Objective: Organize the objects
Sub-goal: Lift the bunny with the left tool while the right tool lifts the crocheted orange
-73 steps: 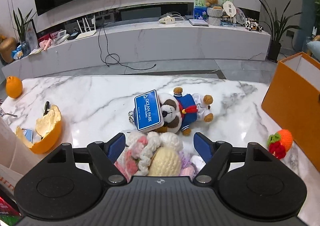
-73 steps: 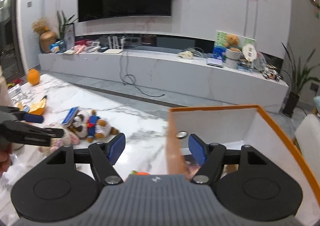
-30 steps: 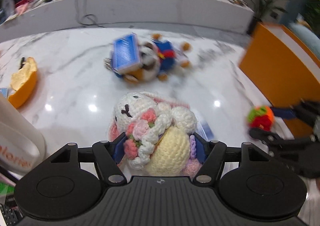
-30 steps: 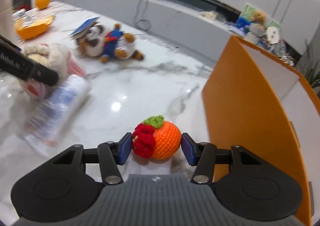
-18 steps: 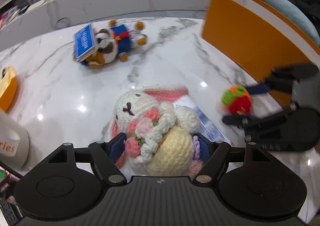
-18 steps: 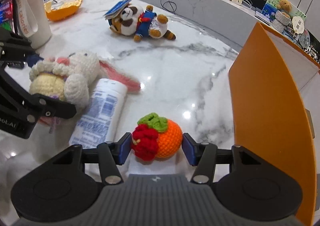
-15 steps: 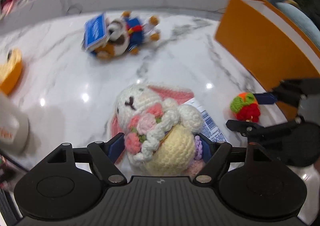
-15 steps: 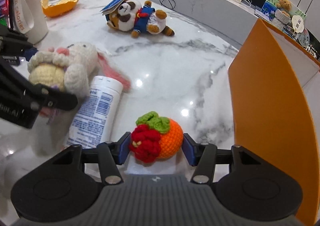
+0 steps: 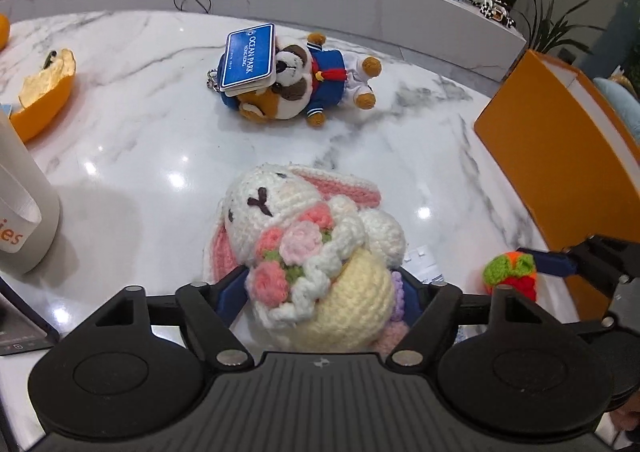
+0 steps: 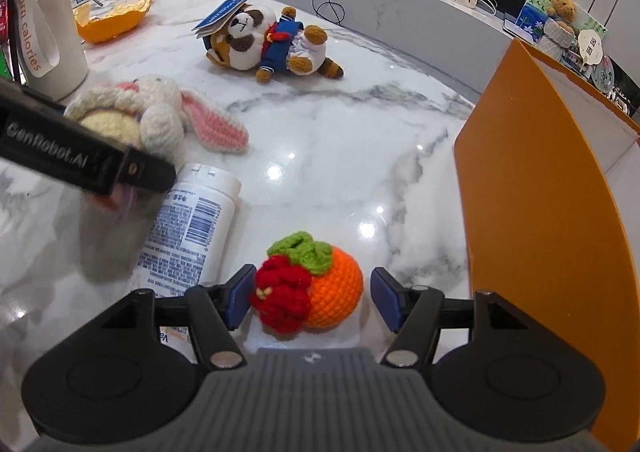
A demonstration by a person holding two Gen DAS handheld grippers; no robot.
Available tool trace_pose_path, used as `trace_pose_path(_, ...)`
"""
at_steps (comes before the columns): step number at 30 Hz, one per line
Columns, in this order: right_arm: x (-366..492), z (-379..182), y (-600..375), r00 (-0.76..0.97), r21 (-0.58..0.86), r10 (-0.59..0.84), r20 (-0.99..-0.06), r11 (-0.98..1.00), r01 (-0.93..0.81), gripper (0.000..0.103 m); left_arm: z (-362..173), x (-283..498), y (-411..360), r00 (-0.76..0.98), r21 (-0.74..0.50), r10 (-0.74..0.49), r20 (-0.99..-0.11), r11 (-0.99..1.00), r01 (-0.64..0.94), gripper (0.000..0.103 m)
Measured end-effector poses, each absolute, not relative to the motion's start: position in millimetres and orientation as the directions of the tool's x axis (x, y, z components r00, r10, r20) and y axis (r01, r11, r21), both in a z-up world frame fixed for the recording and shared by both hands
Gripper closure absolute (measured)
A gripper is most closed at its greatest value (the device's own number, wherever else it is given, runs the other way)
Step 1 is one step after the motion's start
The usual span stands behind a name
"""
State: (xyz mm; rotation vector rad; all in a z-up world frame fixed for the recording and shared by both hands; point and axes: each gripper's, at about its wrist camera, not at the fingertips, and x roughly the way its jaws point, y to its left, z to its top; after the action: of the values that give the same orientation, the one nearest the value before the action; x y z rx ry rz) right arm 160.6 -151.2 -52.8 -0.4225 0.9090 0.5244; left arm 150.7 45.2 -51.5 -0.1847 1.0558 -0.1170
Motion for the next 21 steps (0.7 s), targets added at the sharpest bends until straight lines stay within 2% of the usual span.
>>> trace_pose_path(1, 161, -52, -152, 0.503, -0.121, 0.251, -0.827, 0.794, -0.595, 0.047, -49, 151, 48, 0.485, -0.232, -0.204, -0.85, 0.973, 0.003, 0.02)
trace_pose_path(4, 160, -50, -153, 0.504, -0.115, 0.257, -0.825, 0.796, -0.594, 0.047, -45, 149, 49, 0.502, -0.282, -0.255, -0.826, 0.959, 0.024, 0.022)
trace_pose_path(12, 159, -44, -158, 0.513, -0.11, 0.265, -0.817, 0.801, -0.589, 0.048, -40, 146, 35, 0.517, -0.251, -0.263, -0.815, 0.963, 0.094, 0.023)
trace_pose_path(16, 159, -47, -158, 0.491, -0.104, 0.258, -0.832, 0.796, -0.596, 0.048, -46, 149, 32, 0.465, -0.152, -0.193, -0.864, 0.981, 0.125, 0.023)
trace_pose_path(21, 159, -49, -156, 0.475, -0.11, 0.25, -0.844, 0.786, -0.609, 0.047, -49, 143, 35, 0.364, -0.124, -0.214, -0.906, 0.959, 0.256, 0.021)
